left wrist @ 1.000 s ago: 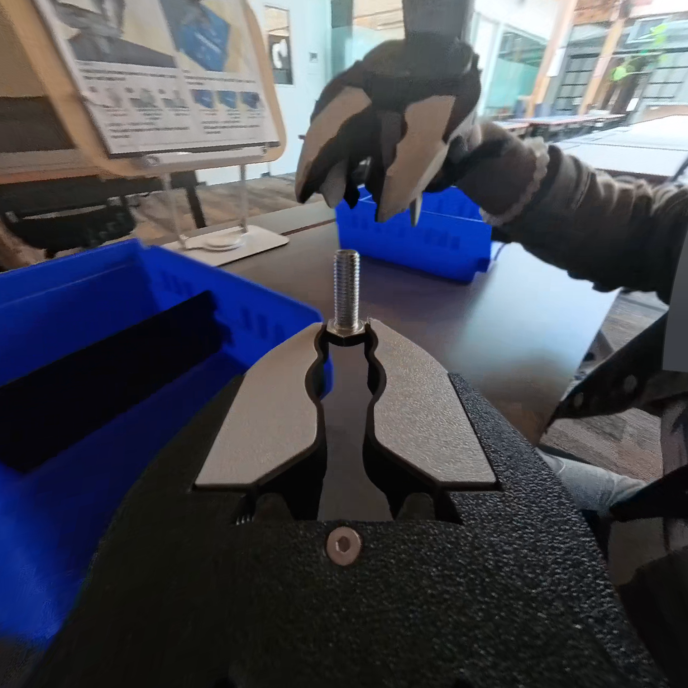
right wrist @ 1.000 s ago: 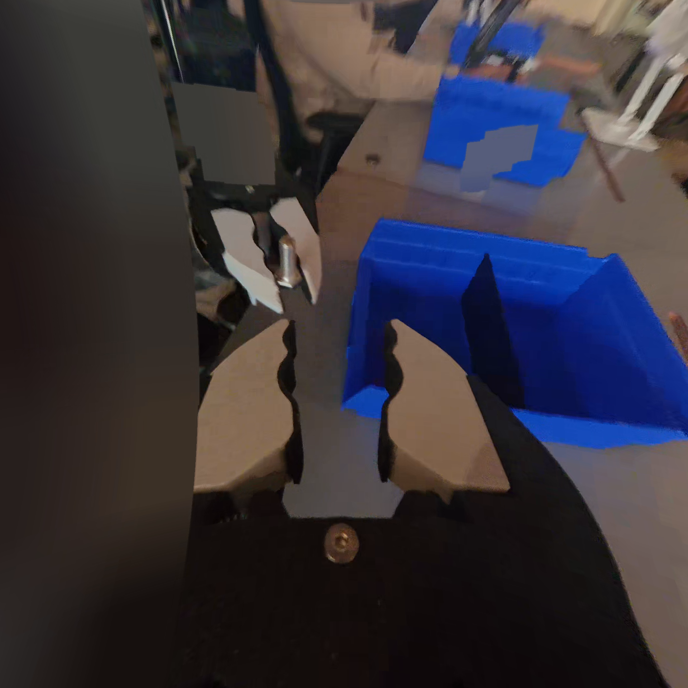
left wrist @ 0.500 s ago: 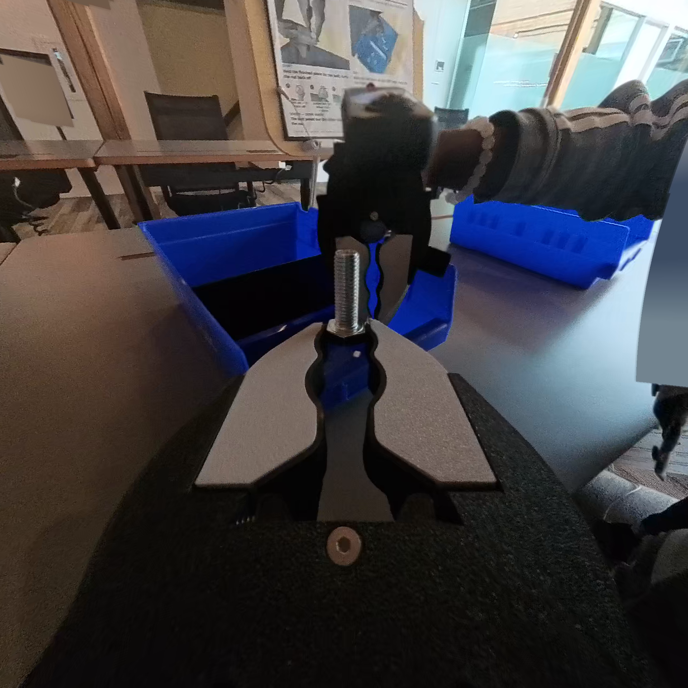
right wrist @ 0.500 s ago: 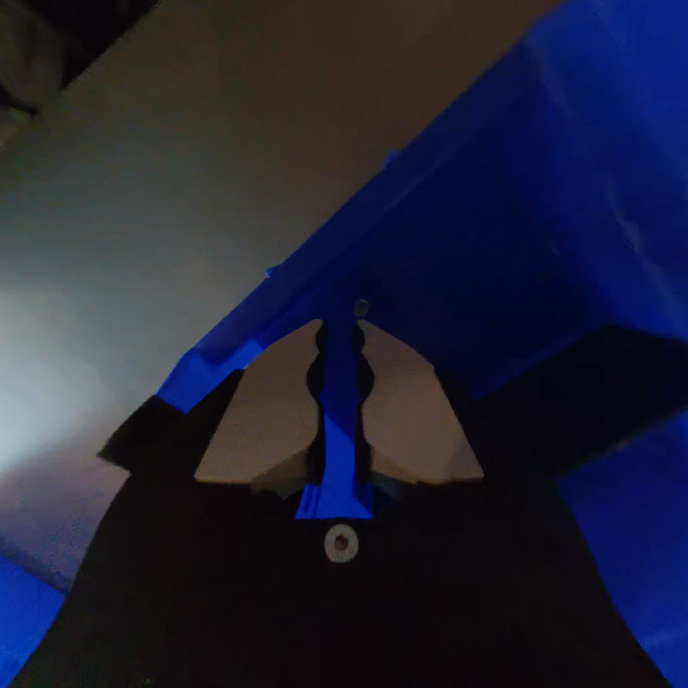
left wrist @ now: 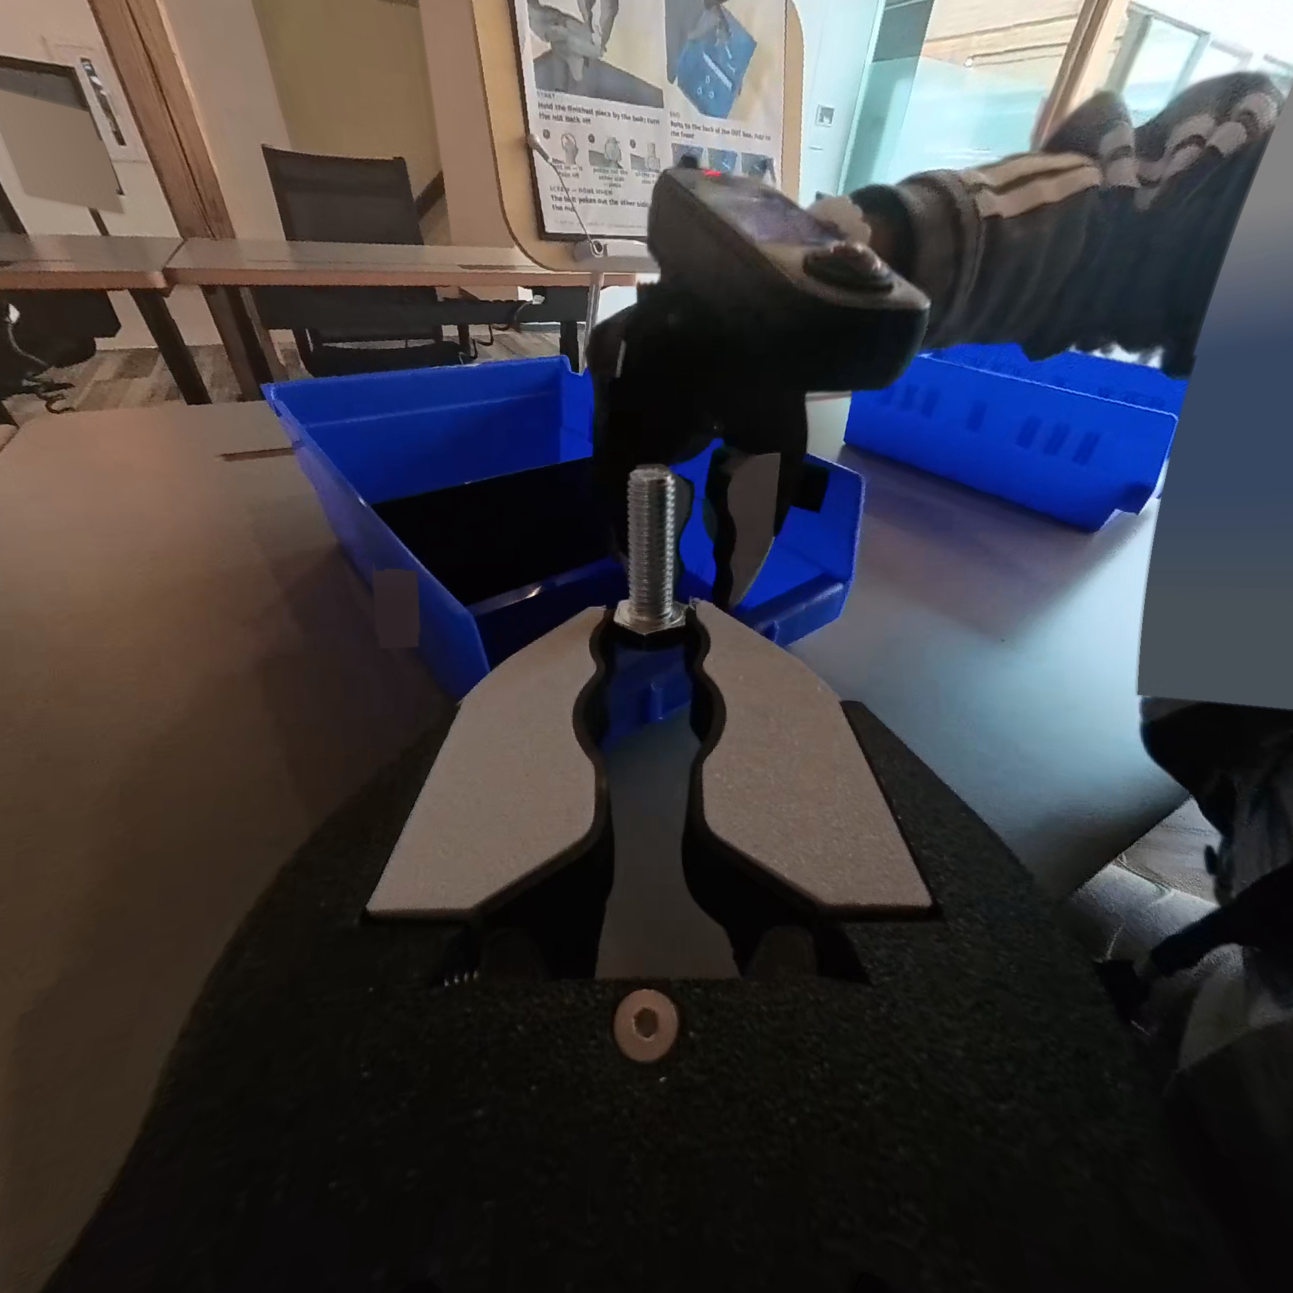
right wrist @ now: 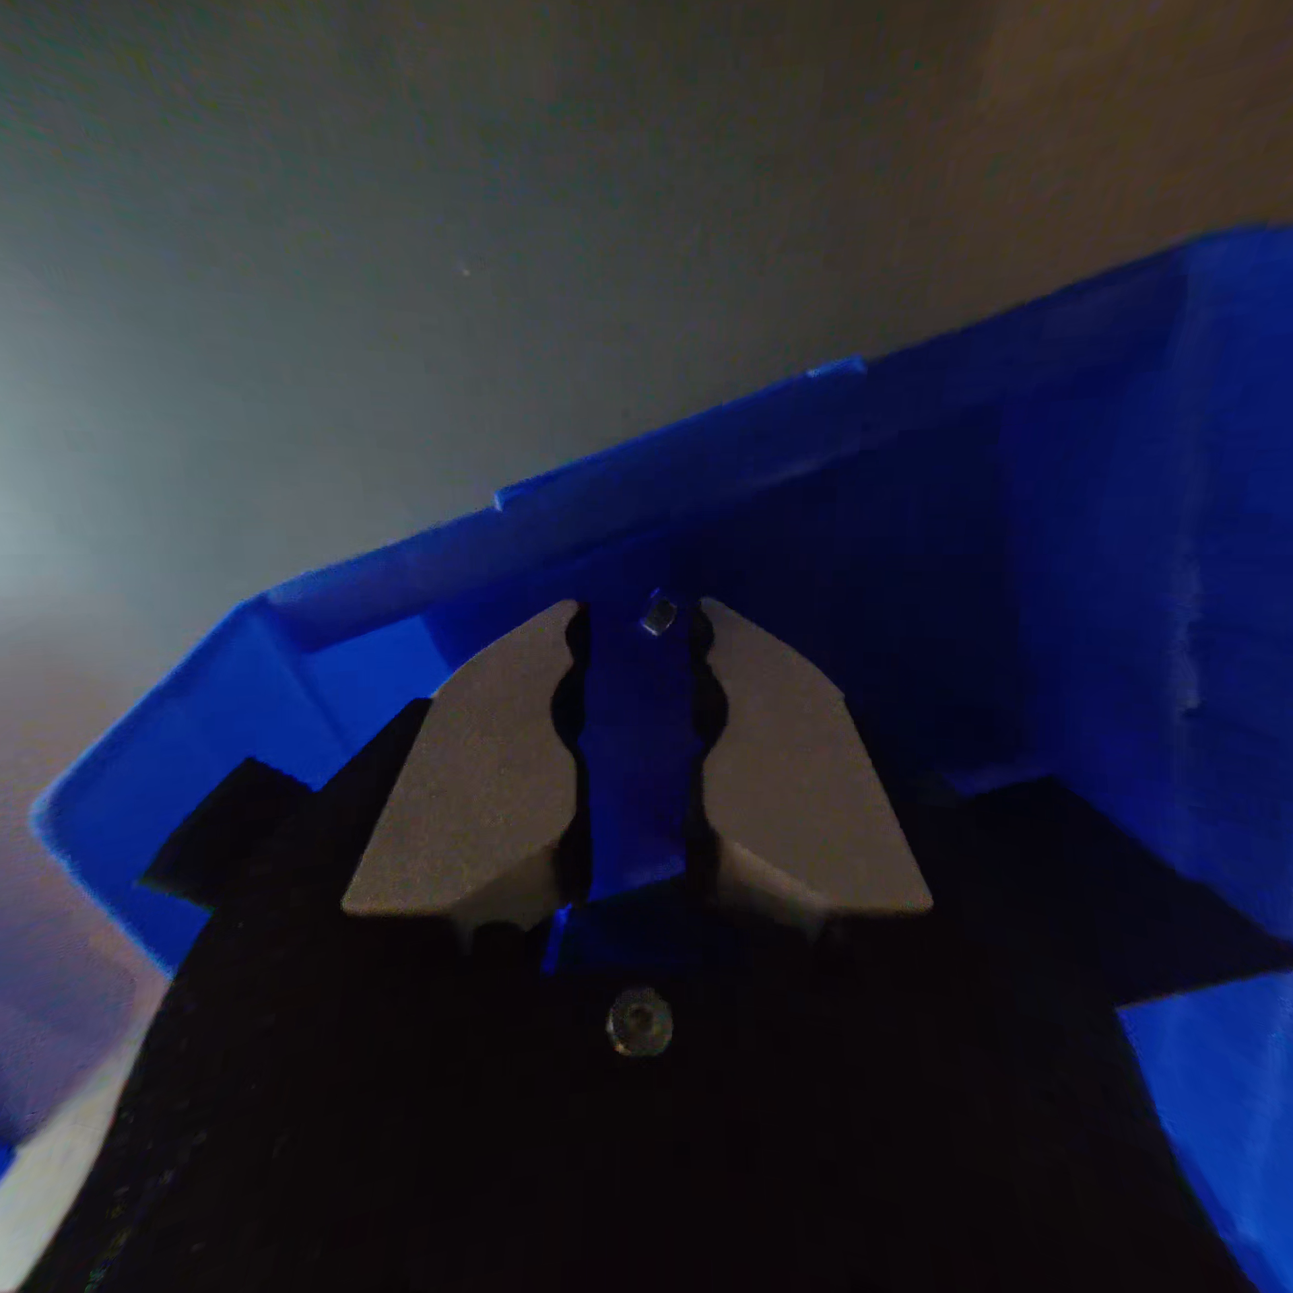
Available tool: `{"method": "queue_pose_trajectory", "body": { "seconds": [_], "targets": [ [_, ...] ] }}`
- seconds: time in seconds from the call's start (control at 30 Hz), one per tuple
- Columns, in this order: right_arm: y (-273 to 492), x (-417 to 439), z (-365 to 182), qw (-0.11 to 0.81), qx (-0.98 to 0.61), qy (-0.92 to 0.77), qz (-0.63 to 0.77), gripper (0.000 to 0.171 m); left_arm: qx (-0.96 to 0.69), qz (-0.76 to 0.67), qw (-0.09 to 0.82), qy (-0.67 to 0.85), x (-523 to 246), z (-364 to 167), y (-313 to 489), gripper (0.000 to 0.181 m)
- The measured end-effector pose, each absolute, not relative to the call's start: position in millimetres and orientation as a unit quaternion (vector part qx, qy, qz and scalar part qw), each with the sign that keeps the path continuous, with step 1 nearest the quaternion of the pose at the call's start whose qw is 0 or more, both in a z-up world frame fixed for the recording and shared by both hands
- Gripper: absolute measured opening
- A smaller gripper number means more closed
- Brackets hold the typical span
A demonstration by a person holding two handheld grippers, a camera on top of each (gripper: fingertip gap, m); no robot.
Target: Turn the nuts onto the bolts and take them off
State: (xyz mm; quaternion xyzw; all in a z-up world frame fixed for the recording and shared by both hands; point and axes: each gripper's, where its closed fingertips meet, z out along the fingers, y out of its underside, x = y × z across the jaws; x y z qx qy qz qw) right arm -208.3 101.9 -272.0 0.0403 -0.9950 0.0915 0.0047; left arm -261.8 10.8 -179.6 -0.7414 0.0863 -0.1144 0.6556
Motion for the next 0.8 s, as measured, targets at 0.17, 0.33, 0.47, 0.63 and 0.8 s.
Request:
{"method": "queue_pose_trajectory", "body": {
  "seconds": [0.17,0.33,0.47,0.63,0.8],
  "targets": [
    [102.8,-211.7,-282.4,-0.021,0.121,-0.991,0.055,0.034,-0.746,-0.095,0.653,0.094,-259.7,-176.3,6.9,0.018],
    [99.9,-211.1,-284.2,-0.033,0.208,-0.976,0.051,0.033,-0.75,-0.09,0.647,0.103,-256.5,-175.1,4.3,0.018],
    [102.2,-210.2,-287.5,-0.02,0.277,-0.96,0.036,0.034,-0.756,-0.083,0.642,0.099,-259.2,-178.4,5.7,0.018],
    [111.2,-212.7,-286.3,0.006,0.34,-0.94,0.002,0.033,-0.762,-0.084,0.634,0.098,-261.3,-184.8,9.9,0.018],
    [108.5,-214.1,-288.6,0.014,0.363,-0.932,-0.002,0.036,-0.766,-0.087,0.63,0.095,-264.3,-190.0,12.1,0.018]
  ]
}}
